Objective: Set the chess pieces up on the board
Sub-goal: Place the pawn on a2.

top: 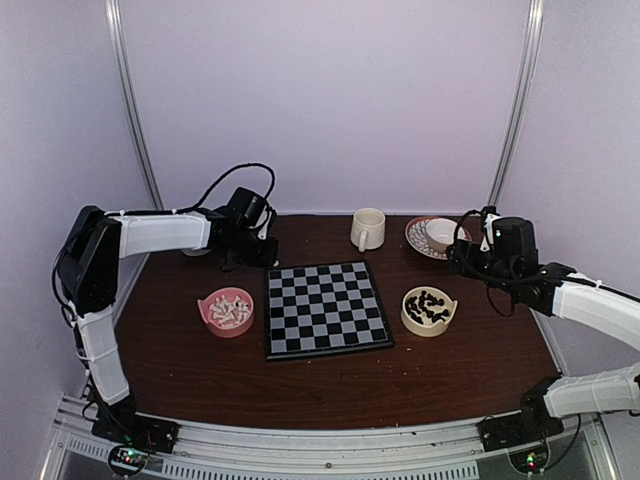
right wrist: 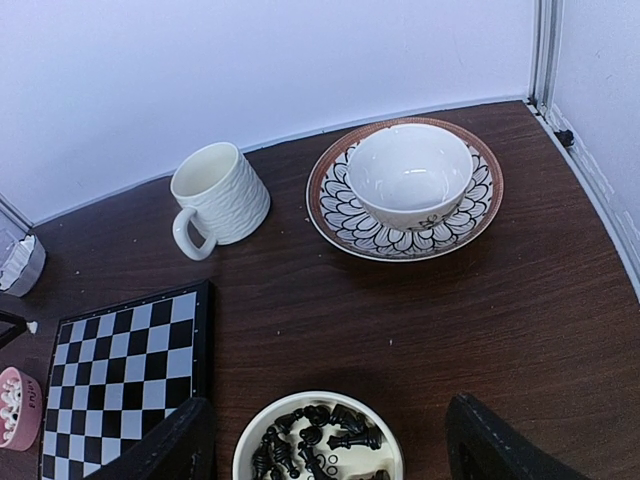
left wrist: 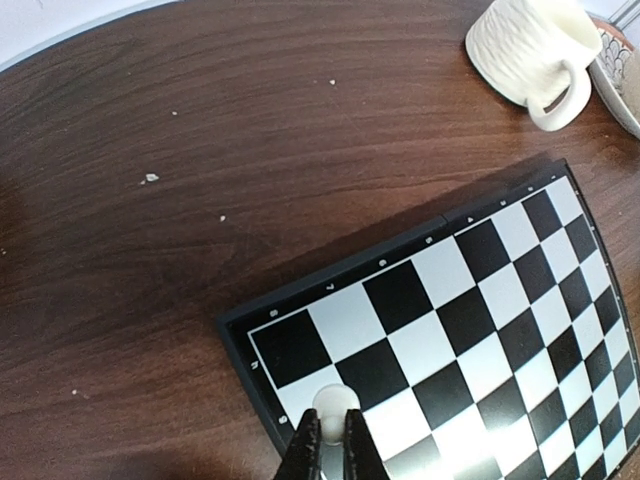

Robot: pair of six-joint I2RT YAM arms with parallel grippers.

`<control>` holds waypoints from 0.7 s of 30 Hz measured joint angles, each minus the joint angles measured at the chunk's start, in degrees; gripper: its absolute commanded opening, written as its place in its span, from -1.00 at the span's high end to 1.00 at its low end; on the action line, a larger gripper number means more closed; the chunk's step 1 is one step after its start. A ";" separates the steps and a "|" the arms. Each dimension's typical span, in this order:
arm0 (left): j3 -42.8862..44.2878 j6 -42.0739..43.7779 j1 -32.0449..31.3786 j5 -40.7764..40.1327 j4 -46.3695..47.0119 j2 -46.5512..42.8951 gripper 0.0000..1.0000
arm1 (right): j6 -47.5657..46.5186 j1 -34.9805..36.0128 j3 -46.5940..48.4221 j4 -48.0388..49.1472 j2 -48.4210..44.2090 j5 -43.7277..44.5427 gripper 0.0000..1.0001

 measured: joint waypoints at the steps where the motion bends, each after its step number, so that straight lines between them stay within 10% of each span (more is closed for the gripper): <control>1: 0.61 0.07 0.00 0.09 -0.04 0.90 0.95 | 0.00 0.00 0.00 -0.02 0.00 0.00 -0.65; 21: 11.56 6.49 -0.55 2.47 -4.42 11.43 0.98 | -0.20 0.02 0.00 0.04 0.74 0.02 -0.64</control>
